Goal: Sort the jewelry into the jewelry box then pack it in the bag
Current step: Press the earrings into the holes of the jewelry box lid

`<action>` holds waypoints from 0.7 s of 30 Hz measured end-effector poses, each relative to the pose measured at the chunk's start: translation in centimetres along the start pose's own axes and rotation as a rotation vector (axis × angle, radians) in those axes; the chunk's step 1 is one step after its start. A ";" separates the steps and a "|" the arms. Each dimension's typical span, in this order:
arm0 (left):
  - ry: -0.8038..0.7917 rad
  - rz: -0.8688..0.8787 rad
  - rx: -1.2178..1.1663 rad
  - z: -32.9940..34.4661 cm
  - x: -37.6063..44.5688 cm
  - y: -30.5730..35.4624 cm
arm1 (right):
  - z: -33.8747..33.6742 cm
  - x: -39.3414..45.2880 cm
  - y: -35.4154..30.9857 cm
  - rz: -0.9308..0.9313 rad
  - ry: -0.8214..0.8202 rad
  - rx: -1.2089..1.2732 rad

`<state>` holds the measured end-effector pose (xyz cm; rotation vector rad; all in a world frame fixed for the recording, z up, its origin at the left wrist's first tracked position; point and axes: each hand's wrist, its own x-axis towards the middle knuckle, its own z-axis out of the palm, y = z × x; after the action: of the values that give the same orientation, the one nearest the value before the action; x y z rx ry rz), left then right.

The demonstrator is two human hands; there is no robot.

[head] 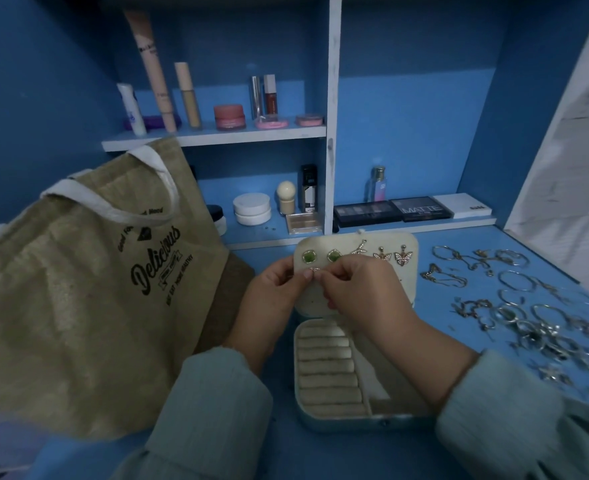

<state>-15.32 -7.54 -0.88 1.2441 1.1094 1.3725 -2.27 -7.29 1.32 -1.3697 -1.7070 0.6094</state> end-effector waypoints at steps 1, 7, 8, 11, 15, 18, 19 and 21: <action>0.013 0.008 0.015 0.1 0.0 0.0 | -0.1 0.0 0.0 0.003 -0.005 -0.002; 0.078 0.070 0.134 0.7 -0.4 0.2 | -1.4 -0.5 0.1 0.023 -0.063 0.015; 0.087 0.078 0.144 0.8 -0.4 0.2 | -1.7 -0.6 0.3 0.025 -0.066 0.014; 0.121 0.101 0.174 1.2 -0.7 0.3 | -3.2 -1.2 0.8 -0.012 -0.067 -0.020; 0.152 0.107 0.213 1.4 -1.0 0.3 | -6.0 -2.2 1.5 -0.001 -0.153 -0.109; 0.163 0.115 0.252 1.5 -1.2 0.2 | -8.8 -2.6 2.1 0.053 -0.266 -0.222; 0.168 0.117 0.267 1.5 -1.3 0.2 | -9.7 -2.6 2.3 0.069 -0.309 -0.285; 0.177 0.124 0.288 1.6 -1.4 0.1 | -11.4 -2.8 2.6 0.108 -0.399 -0.403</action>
<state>-13.68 -8.93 -0.88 1.4375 1.4115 1.4750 8.81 -10.67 4.37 -1.7148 -2.1729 0.6553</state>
